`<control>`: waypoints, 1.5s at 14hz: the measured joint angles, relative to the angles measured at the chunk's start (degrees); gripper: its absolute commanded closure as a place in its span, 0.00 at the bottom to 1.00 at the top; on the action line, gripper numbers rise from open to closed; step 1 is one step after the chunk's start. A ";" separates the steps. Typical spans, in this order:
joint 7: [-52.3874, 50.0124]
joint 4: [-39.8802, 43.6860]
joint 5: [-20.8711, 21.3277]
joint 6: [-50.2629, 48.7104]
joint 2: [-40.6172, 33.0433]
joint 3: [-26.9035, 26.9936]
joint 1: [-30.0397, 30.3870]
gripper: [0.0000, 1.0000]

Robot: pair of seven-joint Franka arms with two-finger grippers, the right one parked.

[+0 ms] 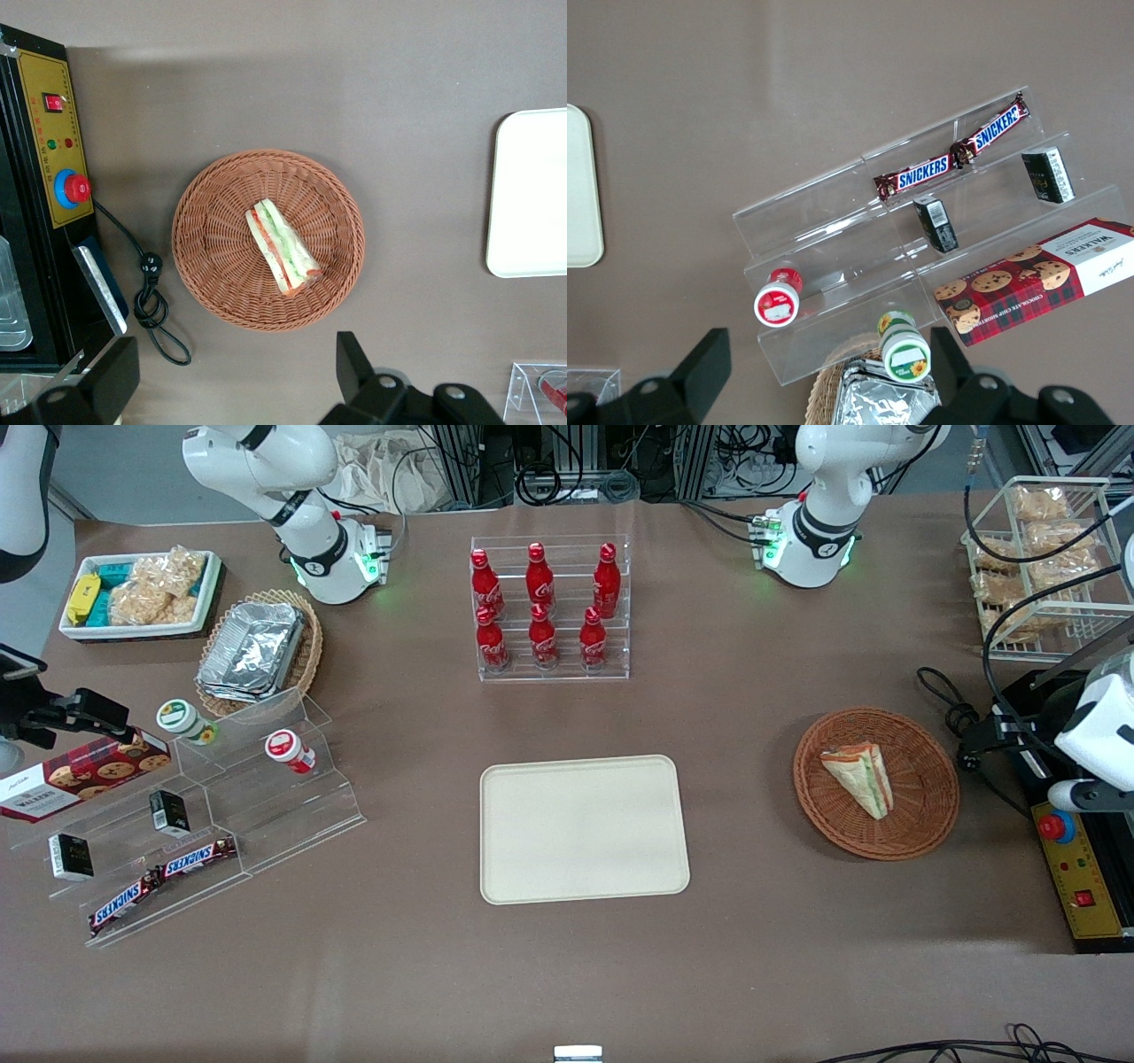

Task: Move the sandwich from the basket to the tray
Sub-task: 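Move the left gripper down toward the sandwich in the wicker basket, then close the left gripper on the wrapped sandwich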

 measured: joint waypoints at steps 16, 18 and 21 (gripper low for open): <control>-19.34 -34.26 -0.04 28.79 3.23 0.51 2.26 0.01; -22.10 -37.33 -0.03 33.15 3.70 0.55 2.49 0.01; -23.59 -41.38 -0.03 38.90 4.28 1.57 2.52 0.02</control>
